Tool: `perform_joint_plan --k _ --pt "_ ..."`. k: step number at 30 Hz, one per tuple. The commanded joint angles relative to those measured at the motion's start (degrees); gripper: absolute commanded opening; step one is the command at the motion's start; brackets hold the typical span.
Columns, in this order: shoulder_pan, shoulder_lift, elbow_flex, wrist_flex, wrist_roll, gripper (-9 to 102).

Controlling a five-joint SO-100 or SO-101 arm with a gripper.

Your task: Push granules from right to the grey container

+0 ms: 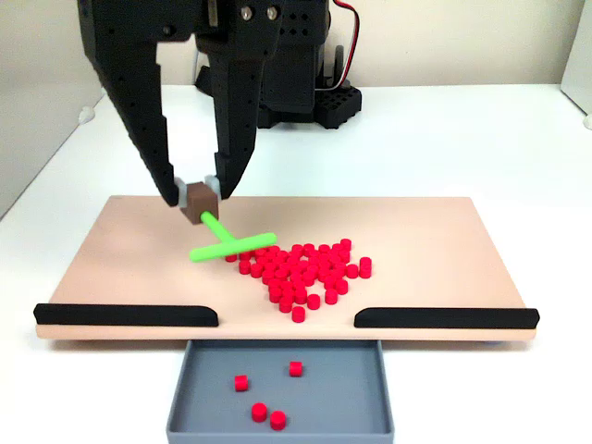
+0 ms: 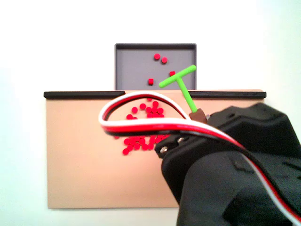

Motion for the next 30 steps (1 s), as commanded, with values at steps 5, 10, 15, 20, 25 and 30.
perform_joint_plan --k 5,10,15,20,25,30 --pt "-2.5 20.2 16.8 0.6 17.4 0" --pt "-5.3 28.0 25.6 0.6 26.8 0" --pt "-8.3 31.1 29.3 0.6 31.2 0" --pt "-9.8 33.2 33.0 0.6 34.2 0" --pt "-9.8 32.5 33.0 0.6 35.0 0" --pt "-10.4 31.5 33.0 0.6 35.8 0"
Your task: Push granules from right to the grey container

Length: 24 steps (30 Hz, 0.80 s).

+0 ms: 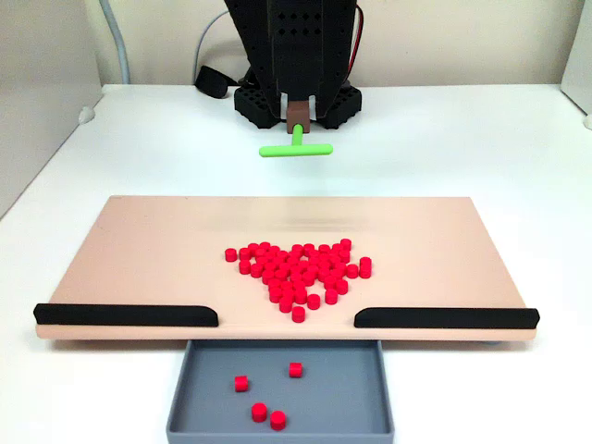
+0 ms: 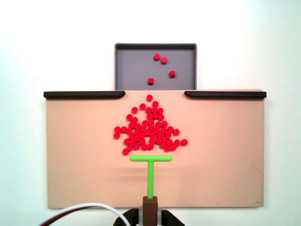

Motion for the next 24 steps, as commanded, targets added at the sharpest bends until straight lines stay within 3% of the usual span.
perform_joint_plan --k 1,24 --pt "-0.9 0.5 -0.4 0.1 0.1 0" --pt "-2.4 2.3 -0.4 0.1 2.4 0"
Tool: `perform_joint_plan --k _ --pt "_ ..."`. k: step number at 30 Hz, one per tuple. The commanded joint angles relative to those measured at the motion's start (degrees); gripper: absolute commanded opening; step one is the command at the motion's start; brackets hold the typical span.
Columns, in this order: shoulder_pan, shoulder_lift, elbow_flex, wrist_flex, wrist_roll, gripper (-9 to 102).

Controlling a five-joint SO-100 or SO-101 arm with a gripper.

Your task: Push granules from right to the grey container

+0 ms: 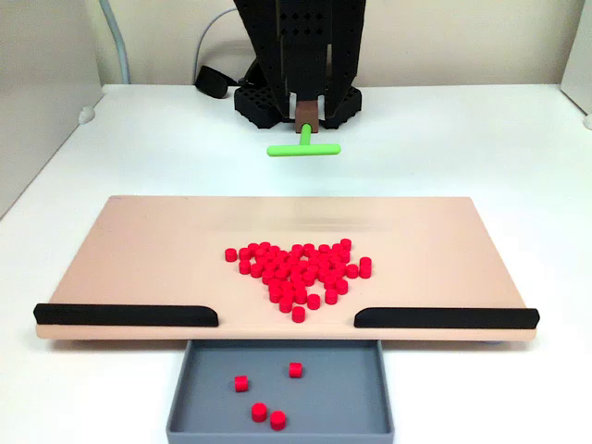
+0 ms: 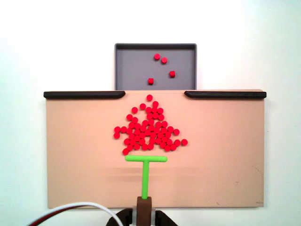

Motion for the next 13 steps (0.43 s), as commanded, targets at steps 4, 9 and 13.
perform_joint_plan --k 4,9,13 --pt "-1.9 2.0 -0.4 0.1 0.3 0" --pt "-1.7 2.1 -0.4 0.1 -0.8 0" --pt "-0.9 1.7 -0.4 0.1 -3.3 0"
